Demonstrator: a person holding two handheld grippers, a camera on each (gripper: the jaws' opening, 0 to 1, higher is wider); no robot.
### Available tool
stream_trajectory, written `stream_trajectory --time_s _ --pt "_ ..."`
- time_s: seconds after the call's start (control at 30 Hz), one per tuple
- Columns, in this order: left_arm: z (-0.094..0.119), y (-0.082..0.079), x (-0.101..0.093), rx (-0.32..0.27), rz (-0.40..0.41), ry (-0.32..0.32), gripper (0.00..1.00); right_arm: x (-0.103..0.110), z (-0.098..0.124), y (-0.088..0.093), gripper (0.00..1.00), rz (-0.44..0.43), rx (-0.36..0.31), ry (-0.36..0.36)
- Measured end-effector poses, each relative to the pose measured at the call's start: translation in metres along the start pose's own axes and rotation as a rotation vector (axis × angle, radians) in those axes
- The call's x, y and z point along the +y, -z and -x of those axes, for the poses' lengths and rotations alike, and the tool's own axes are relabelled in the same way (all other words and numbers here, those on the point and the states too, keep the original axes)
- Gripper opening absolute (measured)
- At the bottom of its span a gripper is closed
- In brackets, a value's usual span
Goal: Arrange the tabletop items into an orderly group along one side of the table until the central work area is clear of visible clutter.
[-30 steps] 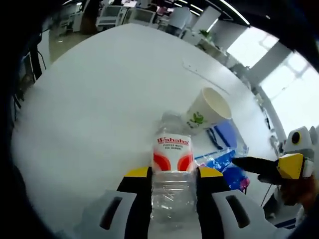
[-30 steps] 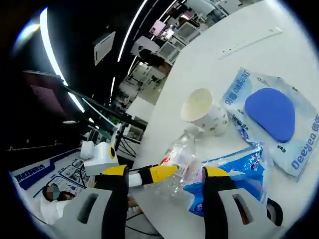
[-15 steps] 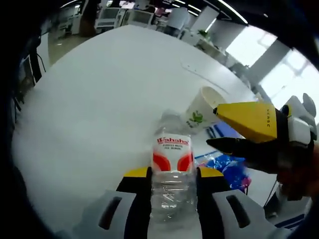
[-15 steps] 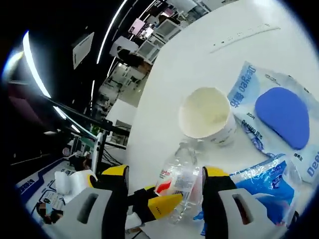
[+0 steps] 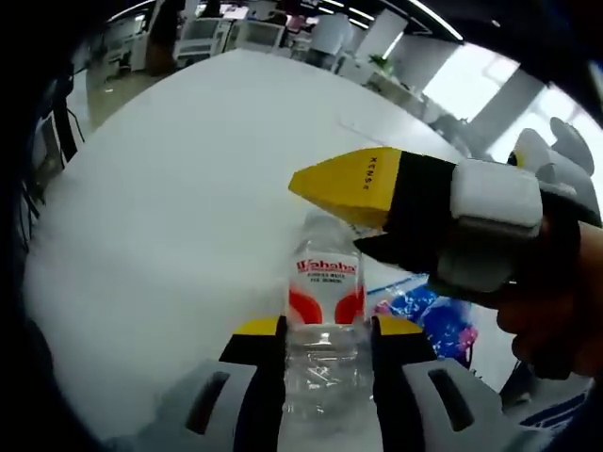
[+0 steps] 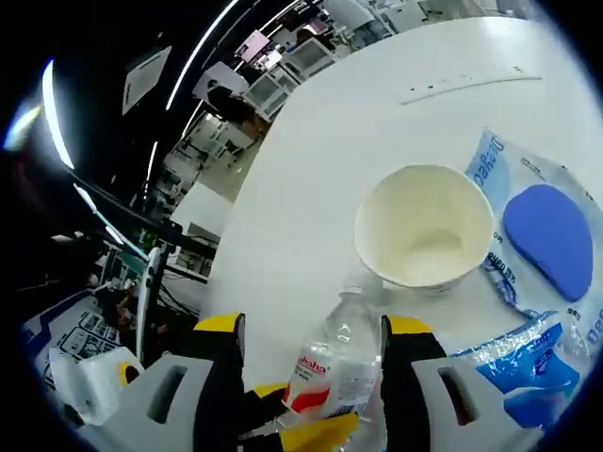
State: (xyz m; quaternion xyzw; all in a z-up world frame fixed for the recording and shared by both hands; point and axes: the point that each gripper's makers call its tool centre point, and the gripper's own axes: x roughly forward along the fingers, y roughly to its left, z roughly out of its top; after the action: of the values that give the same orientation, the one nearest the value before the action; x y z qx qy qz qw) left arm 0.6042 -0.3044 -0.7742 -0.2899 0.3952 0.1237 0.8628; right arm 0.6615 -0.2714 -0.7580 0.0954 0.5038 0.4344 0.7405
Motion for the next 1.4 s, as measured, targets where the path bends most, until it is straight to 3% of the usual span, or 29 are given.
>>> stream_trajectory --time_s 0.07,0.27,0.33,0.6,0.77,0.83,1.3,1.33,1.37,1.4 --pt "0.0 0.001 0.0 0.002 -0.01 -0.001 0.31 -0.003 -0.003 0.002 0.54 0.035 0.004 0.038" --pt "0.0 0.003 0.002 0.006 -0.042 -0.008 0.31 0.006 -0.012 0.002 0.53 0.011 0.004 0.04" --pt "0.001 0.004 0.002 0.007 -0.058 -0.008 0.31 -0.001 -0.013 0.006 0.5 0.034 0.021 0.091" --pt "0.002 0.007 0.004 0.018 -0.155 -0.029 0.31 -0.01 -0.025 0.016 0.48 0.07 0.038 0.158" --pt "0.003 0.01 0.006 0.025 -0.223 -0.042 0.31 -0.024 -0.027 0.021 0.38 0.056 0.051 0.224" --pt "0.003 0.01 0.005 0.024 -0.23 -0.042 0.31 -0.027 -0.028 0.016 0.37 0.006 0.025 0.238" --pt "0.007 0.017 0.005 0.037 -0.264 -0.042 0.31 -0.028 -0.019 0.018 0.33 -0.045 -0.026 0.245" --pt "0.008 0.017 0.006 0.035 -0.266 -0.039 0.31 -0.026 -0.016 0.015 0.31 -0.043 -0.046 0.235" --pt "0.008 0.018 0.006 0.04 -0.26 -0.037 0.31 -0.025 -0.012 -0.002 0.23 -0.091 -0.142 0.218" --pt "0.007 0.009 0.004 -0.03 -0.191 0.001 0.3 -0.022 -0.004 -0.001 0.21 -0.126 -0.135 0.203"
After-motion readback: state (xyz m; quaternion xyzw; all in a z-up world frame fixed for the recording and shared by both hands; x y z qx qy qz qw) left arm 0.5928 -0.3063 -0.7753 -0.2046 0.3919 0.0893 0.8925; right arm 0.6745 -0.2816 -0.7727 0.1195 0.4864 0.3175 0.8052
